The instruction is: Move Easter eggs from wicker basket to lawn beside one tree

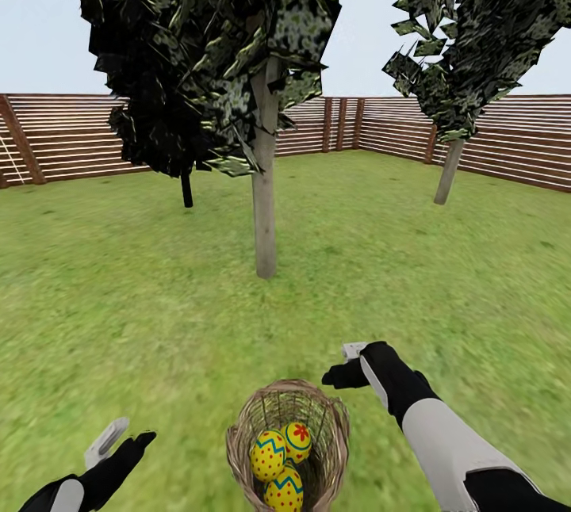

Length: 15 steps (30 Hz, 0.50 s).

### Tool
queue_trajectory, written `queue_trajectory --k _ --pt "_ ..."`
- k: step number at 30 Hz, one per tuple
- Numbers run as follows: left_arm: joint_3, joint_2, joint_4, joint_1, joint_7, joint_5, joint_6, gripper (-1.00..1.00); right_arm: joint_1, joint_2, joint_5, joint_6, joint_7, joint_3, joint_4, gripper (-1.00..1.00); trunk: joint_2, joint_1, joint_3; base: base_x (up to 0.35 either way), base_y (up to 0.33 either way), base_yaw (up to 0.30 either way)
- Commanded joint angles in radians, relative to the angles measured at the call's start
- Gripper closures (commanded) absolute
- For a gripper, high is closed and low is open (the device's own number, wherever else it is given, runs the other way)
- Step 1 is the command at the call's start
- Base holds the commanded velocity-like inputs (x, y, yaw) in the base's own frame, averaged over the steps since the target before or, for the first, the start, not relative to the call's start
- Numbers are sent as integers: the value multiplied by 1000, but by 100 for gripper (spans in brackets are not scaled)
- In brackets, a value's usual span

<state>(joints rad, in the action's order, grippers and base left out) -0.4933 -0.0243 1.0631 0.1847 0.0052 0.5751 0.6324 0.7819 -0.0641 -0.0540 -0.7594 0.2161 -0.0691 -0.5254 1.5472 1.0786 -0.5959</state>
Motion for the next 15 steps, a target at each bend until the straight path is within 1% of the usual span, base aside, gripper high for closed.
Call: queue_trajectory --k 1,8,15 --pt "-4 -2 4 -11 -2 8 7 -100 1 1 -6 -4 5 -2 -1 -100 8 4 -4 0 0 0" --pt "-6 -3 6 -28 -5 12 10 -100 2 1 -7 -5 5 -3 -1 -100 57 31 -26 0 0 0" --pt "-5 -2 3 -31 -5 12 9 -100 2 1 -7 -5 5 -3 -1 -100 106 58 -48 0 0 0"
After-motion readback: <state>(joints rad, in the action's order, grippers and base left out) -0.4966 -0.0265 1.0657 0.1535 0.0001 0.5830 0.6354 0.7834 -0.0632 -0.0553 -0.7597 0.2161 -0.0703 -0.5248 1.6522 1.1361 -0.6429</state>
